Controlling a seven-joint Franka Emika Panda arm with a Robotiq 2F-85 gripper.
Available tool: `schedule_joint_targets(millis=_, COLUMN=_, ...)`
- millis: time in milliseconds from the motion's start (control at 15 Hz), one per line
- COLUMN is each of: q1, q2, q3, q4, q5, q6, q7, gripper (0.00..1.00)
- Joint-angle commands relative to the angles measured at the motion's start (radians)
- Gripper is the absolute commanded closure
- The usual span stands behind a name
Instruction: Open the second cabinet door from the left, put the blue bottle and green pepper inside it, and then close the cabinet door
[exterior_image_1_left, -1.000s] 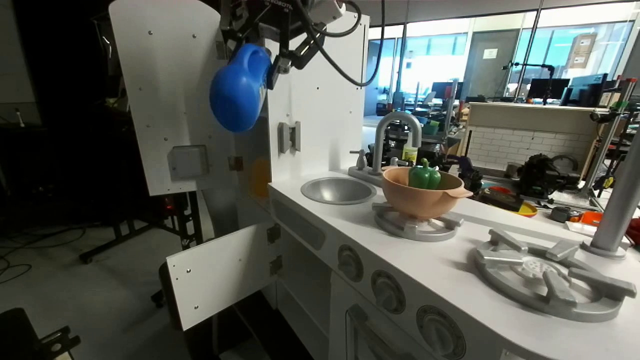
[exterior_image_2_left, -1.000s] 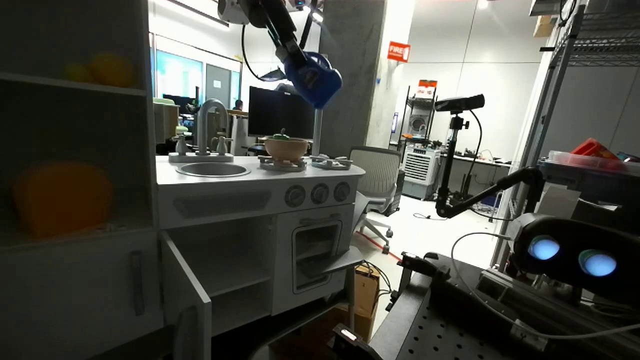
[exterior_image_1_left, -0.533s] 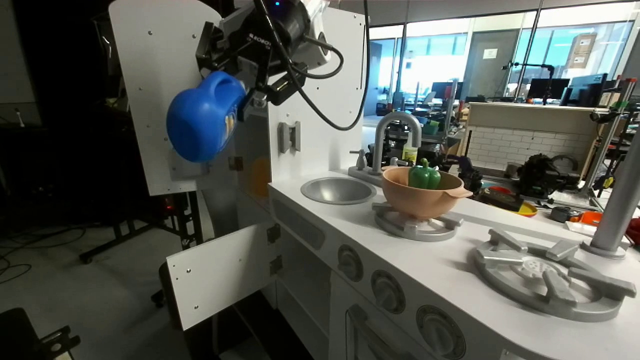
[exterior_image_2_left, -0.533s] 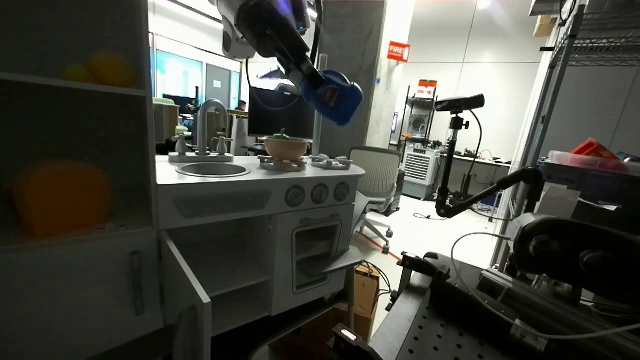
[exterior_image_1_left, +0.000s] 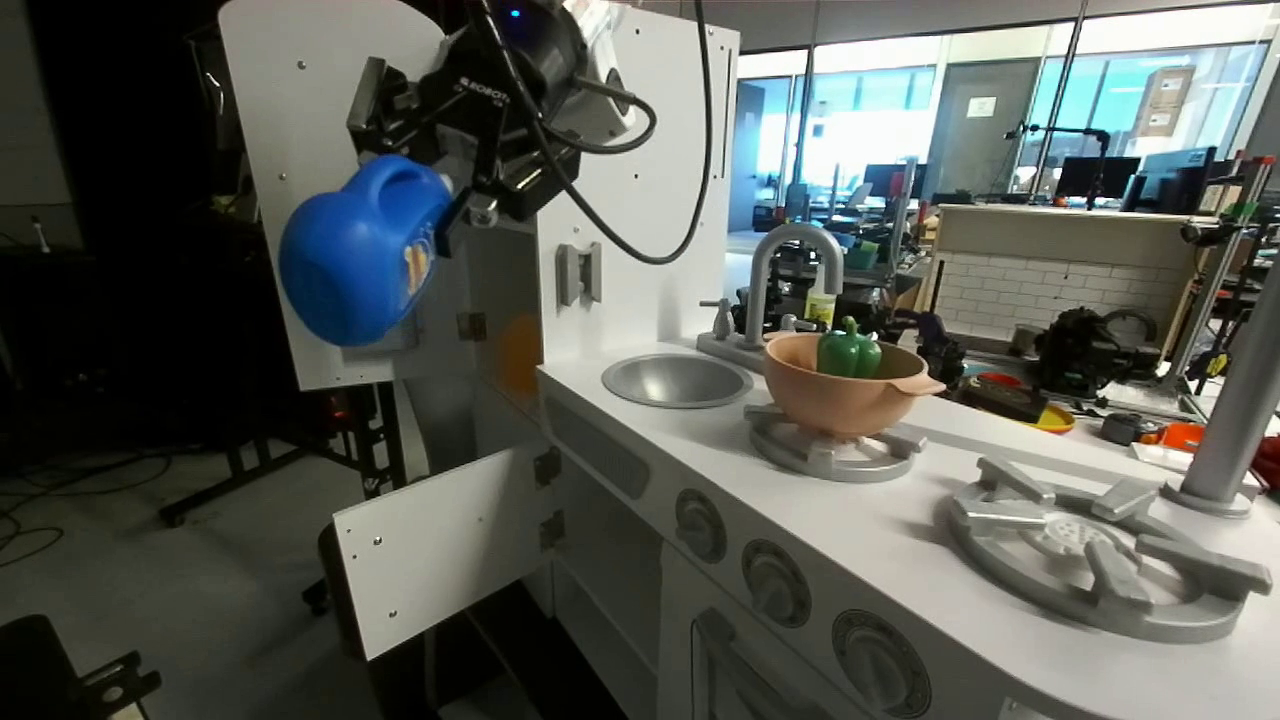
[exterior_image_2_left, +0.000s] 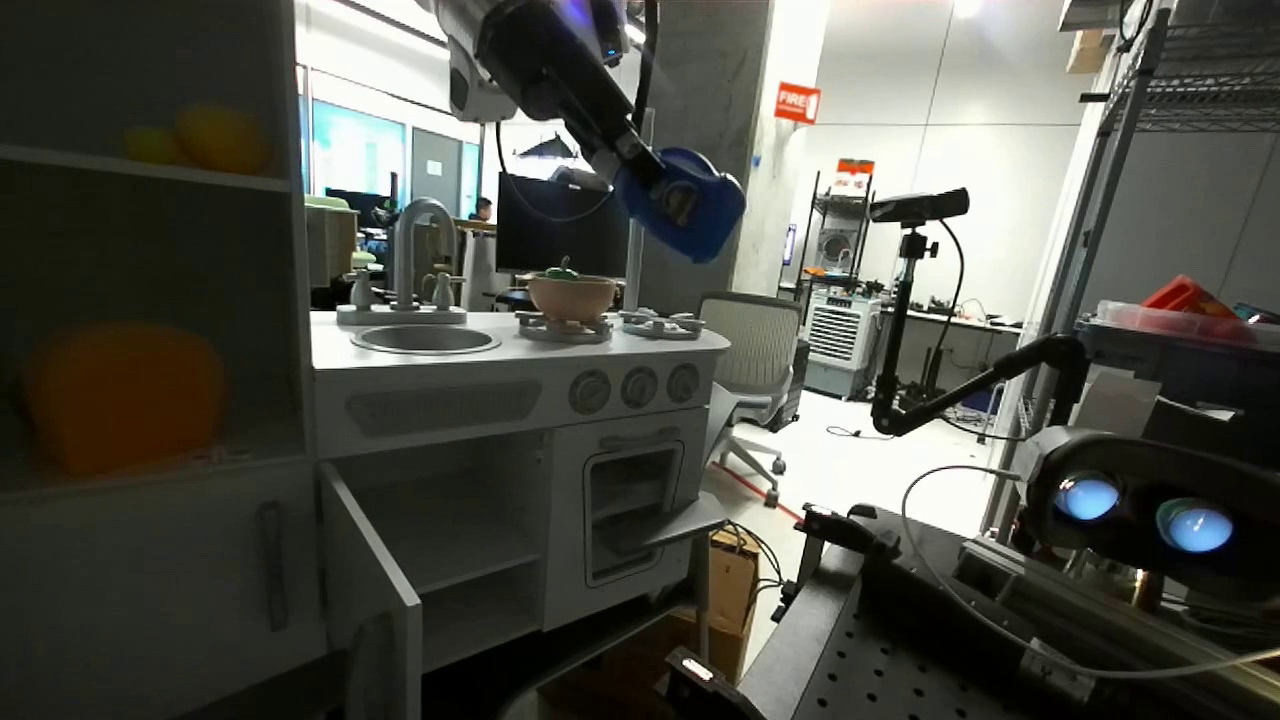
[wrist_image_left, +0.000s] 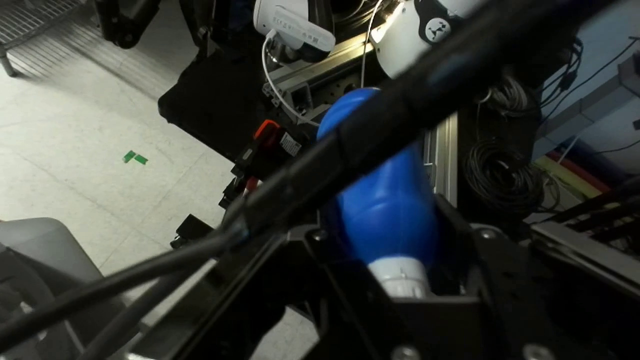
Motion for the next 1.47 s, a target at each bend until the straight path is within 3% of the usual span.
schedule_joint_targets(millis=0, q1=-0.003, q2=-0.108, q3=0.042, q4=-0.193, q5=-0.031, q6=0.044, q7=0.030, gripper=0.78)
schedule_joint_targets(millis=267, q1=-0.005, q2=-0.180, q3=0.063, q4=-0.334, q5=-0.035, q6=0.103, q7=0.074, gripper=0.78)
schedule_joint_targets(millis=800, q1=-0.017, q2=-0.369, q3=0.044, q4=-0.682, q5=-0.040, q6=0.542, q7=0.221, gripper=0.78)
schedule_joint_targets(millis=933, q1=0.000, q2=-0.407, q3=0.048, q4=-0.723, q5=-0.036, q6=0.598, q7=0.269, gripper=0.78)
schedule_joint_targets(millis=1400, q1=0.023, q2=-0.463, q3=0.040, q4=-0.909, q5=-0.057, q6=0.958, q7=0.443, gripper=0.78)
